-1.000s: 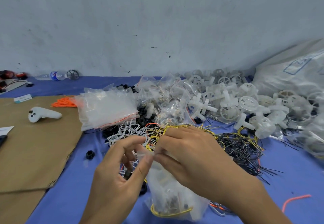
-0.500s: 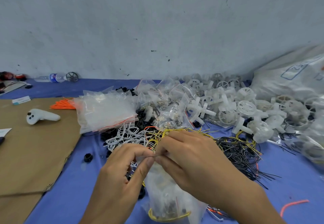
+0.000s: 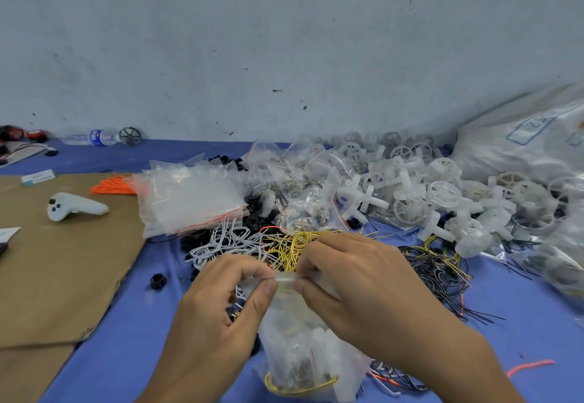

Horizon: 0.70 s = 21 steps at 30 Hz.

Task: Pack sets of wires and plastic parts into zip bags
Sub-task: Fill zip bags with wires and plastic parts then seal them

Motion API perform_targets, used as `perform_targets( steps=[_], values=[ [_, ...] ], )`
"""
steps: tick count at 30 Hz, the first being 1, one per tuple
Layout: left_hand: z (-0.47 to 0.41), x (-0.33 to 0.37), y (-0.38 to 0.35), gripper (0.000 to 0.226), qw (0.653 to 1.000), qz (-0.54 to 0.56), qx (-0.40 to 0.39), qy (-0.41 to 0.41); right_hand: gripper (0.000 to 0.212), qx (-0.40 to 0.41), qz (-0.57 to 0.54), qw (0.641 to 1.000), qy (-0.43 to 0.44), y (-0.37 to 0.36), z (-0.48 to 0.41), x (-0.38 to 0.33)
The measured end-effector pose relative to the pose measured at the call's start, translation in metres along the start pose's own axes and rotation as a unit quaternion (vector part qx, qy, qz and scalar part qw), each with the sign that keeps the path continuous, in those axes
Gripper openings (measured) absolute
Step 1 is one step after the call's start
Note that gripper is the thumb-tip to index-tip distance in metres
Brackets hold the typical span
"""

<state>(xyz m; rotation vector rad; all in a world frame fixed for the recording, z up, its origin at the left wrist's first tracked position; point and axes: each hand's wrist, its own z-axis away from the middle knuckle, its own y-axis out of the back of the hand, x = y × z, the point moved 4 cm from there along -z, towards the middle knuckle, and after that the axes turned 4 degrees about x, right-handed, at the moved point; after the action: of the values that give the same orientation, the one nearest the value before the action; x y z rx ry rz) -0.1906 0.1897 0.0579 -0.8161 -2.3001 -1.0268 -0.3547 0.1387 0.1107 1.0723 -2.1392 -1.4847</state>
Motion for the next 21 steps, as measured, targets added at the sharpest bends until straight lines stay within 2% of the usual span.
perform_targets(
  steps=[13,17,21],
  values=[
    [-0.002,0.007,-0.002,0.011,0.996,-0.070,-0.008,-0.051,0.018,0.007,0.000,1.000,-0.013,0.000,0.009,0.009],
    [-0.003,0.006,0.002,0.011,0.998,-0.061,0.009,-0.030,0.018,0.018,0.002,1.000,-0.025,0.006,0.013,0.018],
    [-0.005,0.015,-0.002,0.018,0.988,-0.120,0.017,-0.092,0.016,0.027,0.000,1.000,-0.012,0.005,0.014,0.015]
  ],
)
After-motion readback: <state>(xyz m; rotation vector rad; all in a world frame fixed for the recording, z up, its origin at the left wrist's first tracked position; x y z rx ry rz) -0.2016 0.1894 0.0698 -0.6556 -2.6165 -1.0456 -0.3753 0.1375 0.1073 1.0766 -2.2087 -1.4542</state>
